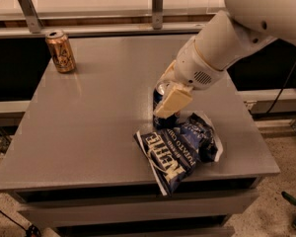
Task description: Move pepsi can near orange can
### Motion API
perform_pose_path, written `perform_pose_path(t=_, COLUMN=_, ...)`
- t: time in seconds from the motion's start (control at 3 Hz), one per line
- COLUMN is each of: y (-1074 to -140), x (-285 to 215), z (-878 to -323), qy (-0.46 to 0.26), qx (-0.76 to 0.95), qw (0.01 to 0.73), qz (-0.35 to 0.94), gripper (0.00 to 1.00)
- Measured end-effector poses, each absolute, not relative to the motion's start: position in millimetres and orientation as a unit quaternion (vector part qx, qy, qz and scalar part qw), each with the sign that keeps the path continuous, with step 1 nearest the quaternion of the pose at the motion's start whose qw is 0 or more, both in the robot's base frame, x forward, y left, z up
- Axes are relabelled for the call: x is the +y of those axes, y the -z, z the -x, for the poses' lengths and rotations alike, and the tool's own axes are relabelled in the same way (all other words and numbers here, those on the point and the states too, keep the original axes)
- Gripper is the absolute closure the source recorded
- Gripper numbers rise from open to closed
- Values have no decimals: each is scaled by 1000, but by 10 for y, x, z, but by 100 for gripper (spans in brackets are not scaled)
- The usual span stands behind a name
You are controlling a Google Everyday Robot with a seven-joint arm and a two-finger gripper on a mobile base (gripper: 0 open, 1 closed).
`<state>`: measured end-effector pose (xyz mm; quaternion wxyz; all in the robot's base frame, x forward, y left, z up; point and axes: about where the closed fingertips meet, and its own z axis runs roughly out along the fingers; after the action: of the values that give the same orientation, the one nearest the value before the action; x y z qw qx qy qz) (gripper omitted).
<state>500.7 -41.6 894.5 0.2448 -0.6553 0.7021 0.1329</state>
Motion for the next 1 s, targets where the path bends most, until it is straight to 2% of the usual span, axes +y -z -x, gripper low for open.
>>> perform_pose_path(t=0.33, y=-8984, x=-416, z=-5007, qy=-133, qx=702, qw=245, qz=655, gripper=87)
perform_pose_path(t=0.67, y=-8989, x=-405, z=-4999, qy=-132, qx=701, qw=245, qz=656, gripper=100)
perform_pose_path(t=1.0, y=-9024, x=-383, z=-5007, qy=-140, qx=695, qw=251, qz=659, gripper=100)
